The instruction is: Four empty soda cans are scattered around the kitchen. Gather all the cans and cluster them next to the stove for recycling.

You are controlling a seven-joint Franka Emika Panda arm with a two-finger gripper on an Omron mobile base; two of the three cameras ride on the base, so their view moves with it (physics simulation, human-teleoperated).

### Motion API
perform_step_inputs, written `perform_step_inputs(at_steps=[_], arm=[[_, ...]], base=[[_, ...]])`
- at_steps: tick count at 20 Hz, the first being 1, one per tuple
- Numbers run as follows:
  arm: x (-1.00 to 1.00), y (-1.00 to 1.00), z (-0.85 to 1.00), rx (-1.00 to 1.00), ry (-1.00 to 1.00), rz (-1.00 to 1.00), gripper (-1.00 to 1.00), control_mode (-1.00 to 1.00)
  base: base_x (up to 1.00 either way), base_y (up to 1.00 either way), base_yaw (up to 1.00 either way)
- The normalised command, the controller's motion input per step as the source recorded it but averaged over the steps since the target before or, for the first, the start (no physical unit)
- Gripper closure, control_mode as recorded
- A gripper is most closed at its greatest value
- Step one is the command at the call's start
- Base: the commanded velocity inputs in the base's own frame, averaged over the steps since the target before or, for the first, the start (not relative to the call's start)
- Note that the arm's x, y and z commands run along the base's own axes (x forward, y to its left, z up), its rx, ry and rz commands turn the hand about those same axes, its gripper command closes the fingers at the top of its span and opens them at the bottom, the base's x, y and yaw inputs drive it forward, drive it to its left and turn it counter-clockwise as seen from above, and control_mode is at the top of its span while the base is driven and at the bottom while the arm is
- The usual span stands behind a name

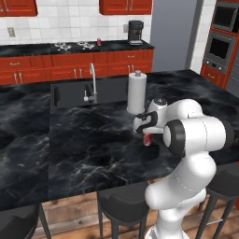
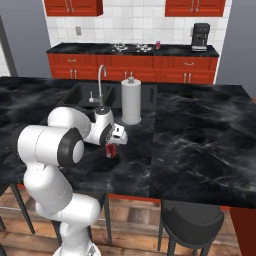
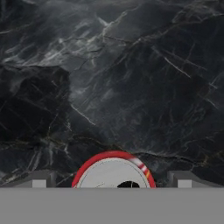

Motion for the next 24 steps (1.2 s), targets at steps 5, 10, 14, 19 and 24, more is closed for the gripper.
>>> perform_step_inputs(at_steps=[5,10,14,19,24], arm=[[0.00,-0.04,0.00,0.00,0.02,0.00,-1.00,-1.00],[0.00,0.00,-0.04,0.00,0.04,0.00,-1.00,-1.00],[0.00,0.00,-0.07,0.00,0.06,0.00,-1.00,-1.00],[0.00,0.00,-0.08,0.00,0.07,0.00,1.00,-1.00],[0.00,0.00,-0.07,0.00,0.05,0.00,1.00,-1.00]], base=[[0.00,0.00,0.00],[0.00,0.00,0.00],[0.00,0.00,0.00],[0.00,0.00,0.00],[0.00,0.00,0.00]])
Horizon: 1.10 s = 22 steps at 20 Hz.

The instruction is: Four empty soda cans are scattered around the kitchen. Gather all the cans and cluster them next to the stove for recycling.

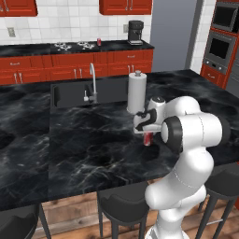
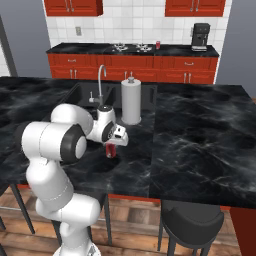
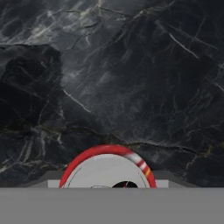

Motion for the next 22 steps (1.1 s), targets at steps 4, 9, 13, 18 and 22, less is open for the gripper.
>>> perform_step_inputs(at_steps=[4,9,13,18,22], arm=[[0.00,0.00,-0.08,0.00,0.01,0.00,1.00,-1.00],[0.00,-0.07,0.03,0.00,-0.01,0.00,1.00,-1.00],[-0.17,0.00,0.33,0.00,-0.10,0.00,1.00,-1.00],[-0.34,0.00,0.46,0.00,-0.03,0.00,1.00,-1.00],[-0.58,0.00,0.46,0.00,0.00,0.00,1.00,-1.00]], base=[[0.00,0.00,0.00],[0.00,0.00,0.00],[0.00,0.00,0.00],[0.00,0.00,0.00],[0.00,0.00,0.00]])
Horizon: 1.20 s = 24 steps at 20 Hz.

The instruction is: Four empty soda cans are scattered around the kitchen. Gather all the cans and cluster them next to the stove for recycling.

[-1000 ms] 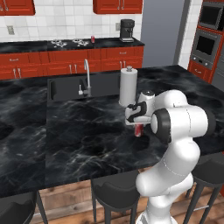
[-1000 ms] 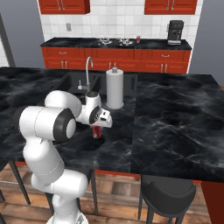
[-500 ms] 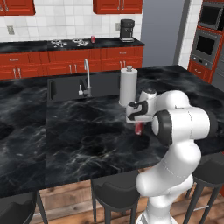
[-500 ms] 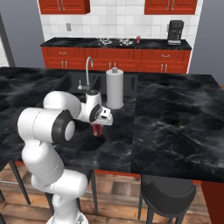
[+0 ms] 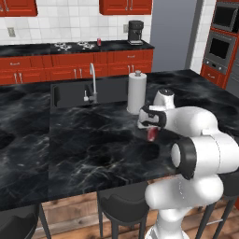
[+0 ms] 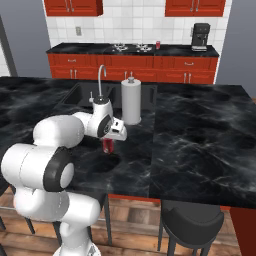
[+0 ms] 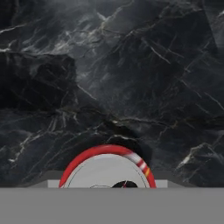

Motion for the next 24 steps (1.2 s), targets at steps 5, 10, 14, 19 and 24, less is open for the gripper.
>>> perform_step_inputs(at_steps=[5,10,14,19,24], arm=[[-0.75,0.00,0.39,0.00,-0.01,0.00,1.00,-1.00],[-0.66,0.00,0.24,0.00,0.00,0.00,1.00,-1.00],[-0.57,0.00,0.26,0.00,-0.01,0.00,1.00,-1.00],[-0.31,0.00,0.39,0.00,-0.06,0.00,1.00,-1.00],[-0.40,0.00,0.37,0.00,-0.09,0.00,1.00,-1.00]], base=[[0.00,0.00,0.00],[0.00,0.00,0.00],[0.00,0.00,0.00],[0.00,0.00,0.00],[0.00,0.00,0.00]])
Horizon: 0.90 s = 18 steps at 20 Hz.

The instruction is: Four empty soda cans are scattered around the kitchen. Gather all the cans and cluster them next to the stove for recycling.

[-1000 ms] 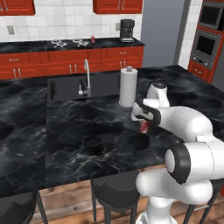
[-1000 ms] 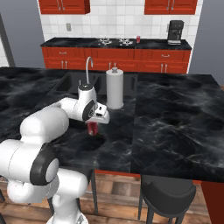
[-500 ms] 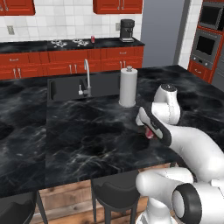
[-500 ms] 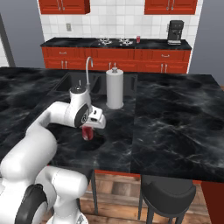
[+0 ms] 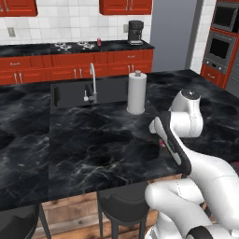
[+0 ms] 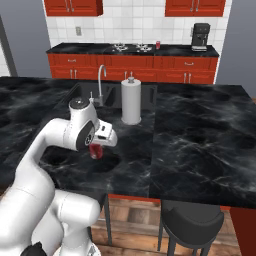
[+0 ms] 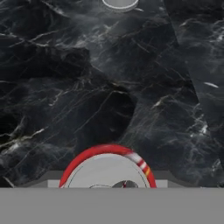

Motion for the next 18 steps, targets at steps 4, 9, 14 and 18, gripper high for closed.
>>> perform_step_inputs(at_steps=[4,9,14,18], arm=[[-0.50,0.00,0.36,-0.01,-0.04,0.00,1.00,-1.00],[-0.30,0.00,0.40,0.00,0.00,-0.01,1.00,-1.00],[-0.16,0.00,0.35,-0.01,0.07,-0.02,1.00,-1.00],[-0.17,0.00,0.18,-0.01,0.09,0.00,1.00,-1.00]], base=[[0.00,0.00,0.00],[0.00,0.00,0.00],[0.00,0.00,0.00],[0.00,0.00,0.00]])
